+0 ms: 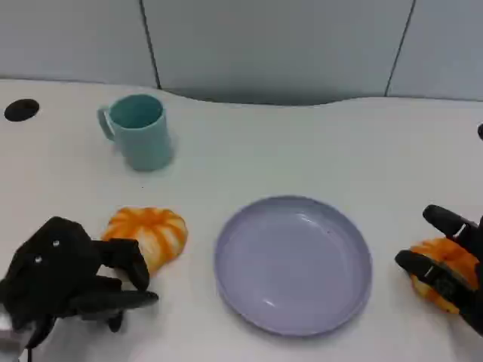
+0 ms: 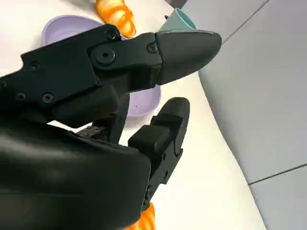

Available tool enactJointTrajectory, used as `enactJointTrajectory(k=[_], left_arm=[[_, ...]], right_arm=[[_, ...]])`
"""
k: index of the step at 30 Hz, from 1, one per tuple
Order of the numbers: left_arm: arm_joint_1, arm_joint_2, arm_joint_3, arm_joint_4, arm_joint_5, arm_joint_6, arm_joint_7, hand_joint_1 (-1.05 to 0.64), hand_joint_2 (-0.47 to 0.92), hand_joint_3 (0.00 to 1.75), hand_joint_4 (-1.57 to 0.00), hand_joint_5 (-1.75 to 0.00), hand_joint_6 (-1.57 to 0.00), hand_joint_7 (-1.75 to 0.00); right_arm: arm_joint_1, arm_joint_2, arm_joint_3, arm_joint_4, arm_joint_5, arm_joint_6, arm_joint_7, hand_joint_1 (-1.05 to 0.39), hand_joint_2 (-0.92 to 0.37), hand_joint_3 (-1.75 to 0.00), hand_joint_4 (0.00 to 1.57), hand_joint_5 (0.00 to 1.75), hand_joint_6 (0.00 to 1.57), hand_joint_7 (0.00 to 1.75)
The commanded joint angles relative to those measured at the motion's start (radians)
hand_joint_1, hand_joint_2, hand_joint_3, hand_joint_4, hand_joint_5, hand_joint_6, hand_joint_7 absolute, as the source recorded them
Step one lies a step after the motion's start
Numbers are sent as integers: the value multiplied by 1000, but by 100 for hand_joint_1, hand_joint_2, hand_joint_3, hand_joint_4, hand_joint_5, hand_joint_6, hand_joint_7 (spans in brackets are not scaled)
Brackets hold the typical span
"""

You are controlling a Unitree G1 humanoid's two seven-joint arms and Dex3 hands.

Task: Grasp the bread from the table and place it into the plate.

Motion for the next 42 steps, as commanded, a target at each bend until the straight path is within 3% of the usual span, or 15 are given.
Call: enactJointTrajectory(k=[1,15,20,26,29,36,40,42], left_arm=[[21,0,8,21,-12,-10,-10,-41,80,12,-77,-175,-60,-175],[31,-6,24,12,-26,6,-5,-42,78,12,-74,-175,-60,-175],[46,-17,70,14,-87,-71,-27,-35,79,15,-78,-175,-61,-175],[56,-13,99,-38,-50,-289,52,-35,79,19,-75,-175,-58,-175],[56,5,88,-72,73,-446,166,-34,81,22,-77,-175,-57,-175],[65,85,54,-196,439,-639,427,-29,84,26,-77,-175,-55,-175],[35,171,17,-237,571,-676,429,-37,86,24,-50,-175,-36,-164],[19,205,-5,-278,597,-636,364,-46,90,12,-34,-159,-37,-129]], right_arm=[[0,-8,-8,-5,8,0,-3,-36,-92,-28,60,86,65,50],[6,0,-2,-17,4,1,-14,-36,-92,-29,60,88,65,50],[16,9,0,-31,8,3,-19,-36,-92,-29,60,88,64,49],[20,12,12,-44,0,6,-27,-36,-92,-29,61,88,64,49],[20,13,15,-41,0,-4,-21,-37,-92,-29,60,88,64,49],[6,14,18,-30,-8,-6,-34,-37,-92,-28,60,89,65,49],[3,16,20,-27,-8,-6,-39,-37,-92,-25,61,89,66,49],[4,16,23,-29,-8,-6,-39,-37,-92,-26,61,89,66,49]])
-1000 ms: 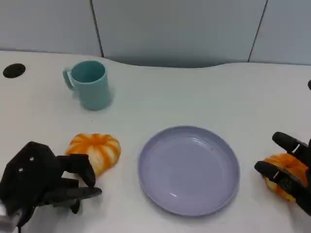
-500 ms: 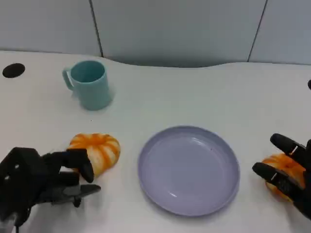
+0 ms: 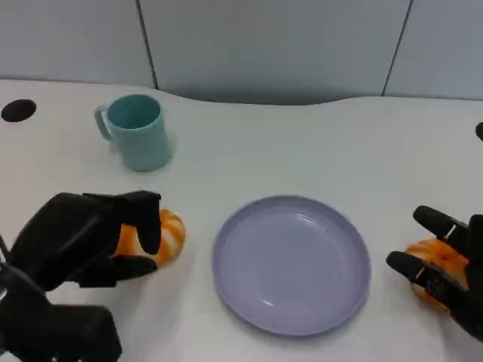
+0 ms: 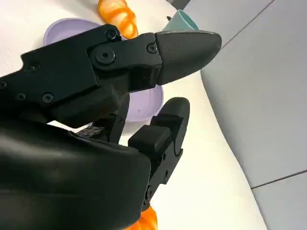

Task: Grasp the bread from the table and place it into the plate.

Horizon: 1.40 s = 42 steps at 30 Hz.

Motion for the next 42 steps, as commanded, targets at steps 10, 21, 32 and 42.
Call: enactJointTrajectory(k=[10,21,32,42], left_arm=[[-202,131,-188,-13,208,197,-272,-74,85,0,0,-4,-13,0],[-439,34,-356,296,234,307,-415,-75,76,0,0,0,-9,-1],[-583,-64,-519,602,349,348,-268,-85,84,3,0,0,-5,0],[-673,-168,-626,901,392,370,-52,-85,92,24,0,0,-2,-1]], right_arm=[[1,-2,-10,-3,14,-6,-2,-38,-92,-29,58,88,66,49],[3,-2,-6,-13,13,-2,-7,-37,-92,-30,58,90,66,48],[11,-1,-7,-21,17,-2,-8,-38,-92,-31,57,91,66,47],[19,-7,-5,-33,23,-6,-2,-39,-92,-32,56,92,65,46]])
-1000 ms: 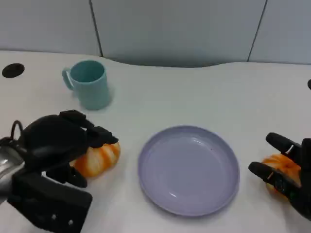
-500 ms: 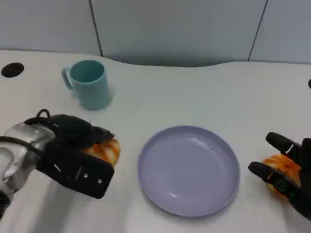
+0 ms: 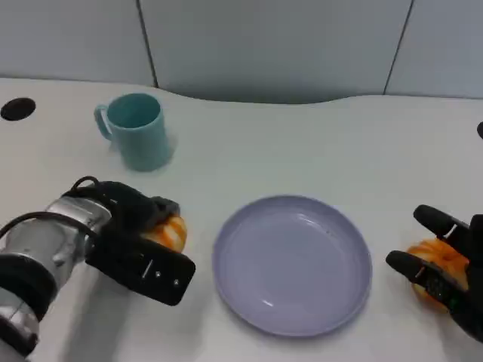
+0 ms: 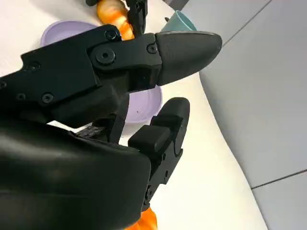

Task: Grasp the bread from the table and place it into the plate.

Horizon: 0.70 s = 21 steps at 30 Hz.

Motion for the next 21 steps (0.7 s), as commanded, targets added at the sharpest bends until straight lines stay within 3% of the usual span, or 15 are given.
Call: enactJointTrajectory(k=[1,3,6,13,14,16,19,21], left_arm=[[-30,-30,-32,108,9,13,85,-84,92,24,0,0,-3,-1],[-30,-50,-21,156,-13,20,130,-70,90,10,-8,-3,-9,-2],[-30,-62,-14,203,-39,14,182,-51,86,3,-19,-8,-17,-3],[-33,-60,-22,240,-68,-13,238,-34,91,2,-37,-24,-37,-12],[-32,-60,-14,241,-80,-14,235,-33,91,1,-32,-38,-38,-16],[-24,-56,9,242,-116,-32,227,-26,91,1,-19,-80,-28,-51],[-17,-53,44,249,-172,-68,209,-14,92,2,-29,-79,-33,-16],[-15,-54,68,260,-204,-93,205,-9,92,8,-35,-80,-31,-7]], right_arm=[[9,-9,-8,-16,8,-5,4,-39,-92,-32,56,92,65,46],[11,-5,-12,-20,15,-3,1,-39,-92,-30,56,92,66,46],[13,-11,-10,-23,14,-7,8,-39,-92,-30,55,92,67,46],[11,-13,-16,-23,21,-6,9,-39,-92,-31,55,92,67,45],[11,-14,-17,-24,21,-6,8,-39,-92,-31,55,92,67,45],[12,-16,-16,-23,20,-11,12,-39,-92,-31,55,92,66,45],[13,-14,-19,-29,25,-7,8,-39,-92,-33,56,92,66,44],[14,-14,-18,-32,26,-9,9,-39,-92,-34,55,92,66,44]])
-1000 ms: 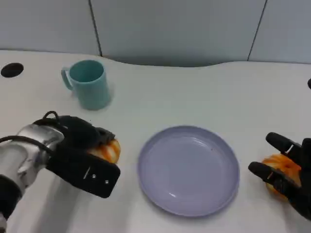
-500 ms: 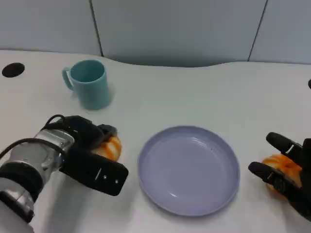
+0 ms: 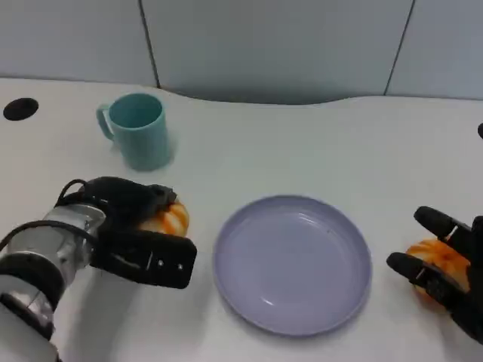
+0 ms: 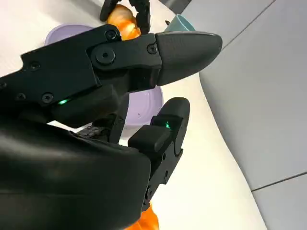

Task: Grasp the bread from the table and place it into the plate.

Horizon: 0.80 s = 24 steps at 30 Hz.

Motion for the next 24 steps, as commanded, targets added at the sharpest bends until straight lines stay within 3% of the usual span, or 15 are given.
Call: enactJointTrajectory(k=[1,2,3,4,5,8,10,13,15,16,18,19,22,24], left_arm=[[32,7,42,32,-61,-45,-23,-9,92,10,-37,-83,-34,-6],[35,7,37,34,-52,-57,32,-8,92,16,-28,-123,-39,-40],[38,7,35,36,-48,-67,81,-9,92,13,-29,-148,-31,-100],[39,7,31,39,-42,-74,120,-10,92,12,-32,-161,-27,-137],[37,3,24,45,-33,-70,160,-13,92,12,-37,-169,-28,-157],[21,-15,15,64,-27,-48,186,-21,92,18,-45,-174,-42,-151],[16,-22,12,71,-28,-44,183,-23,92,20,-49,-174,-39,-168],[15,-29,17,73,-37,-54,175,-30,92,30,-54,-145,-51,-107],[17,-30,27,73,-50,-66,166,-30,92,36,-52,-151,-50,-115],[17,-30,32,73,-57,-72,161,-27,92,37,-54,-165,-44,-147],[18,-29,39,75,-67,-83,156,-25,92,36,-56,-172,-40,-167],[18,-29,42,76,-71,-84,155,-24,92,35,-52,-173,-37,-166],[18,-29,49,77,-77,-87,152,-24,92,32,-49,-165,-44,-134],[18,-29,51,77,-76,-88,152,-25,92,32,-50,-162,-46,-127]], right_arm=[[7,-11,-16,-26,16,-10,6,-39,-92,-34,55,92,66,44],[7,-11,-17,-30,18,-7,2,-40,-92,-34,55,92,66,44],[8,-10,-17,-33,20,-5,-1,-40,-92,-34,55,93,66,44],[8,-10,-18,-35,22,-2,-4,-40,-92,-34,55,93,66,44],[9,-8,-18,-38,21,-6,-4,-40,-92,-34,55,93,65,44],[10,2,-21,-44,20,-13,-19,-39,-92,-34,54,94,65,44],[9,9,-25,-48,21,-15,-29,-38,-92,-34,54,94,65,44],[12,10,-24,-58,20,-16,-33,-38,-92,-37,52,95,64,45],[13,8,-25,-60,22,-14,-30,-38,-92,-40,51,97,63,45],[13,9,-26,-61,23,-14,-29,-38,-92,-39,49,99,62,46],[8,12,-30,-61,28,-9,-36,-37,-92,-37,48,102,61,48],[8,13,-29,-62,26,-9,-39,-37,-92,-38,47,103,61,48],[9,13,-26,-65,21,-9,-43,-37,-92,-38,47,104,60,50],[9,12,-25,-65,20,-9,-43,-37,-92,-38,47,105,60,50]])
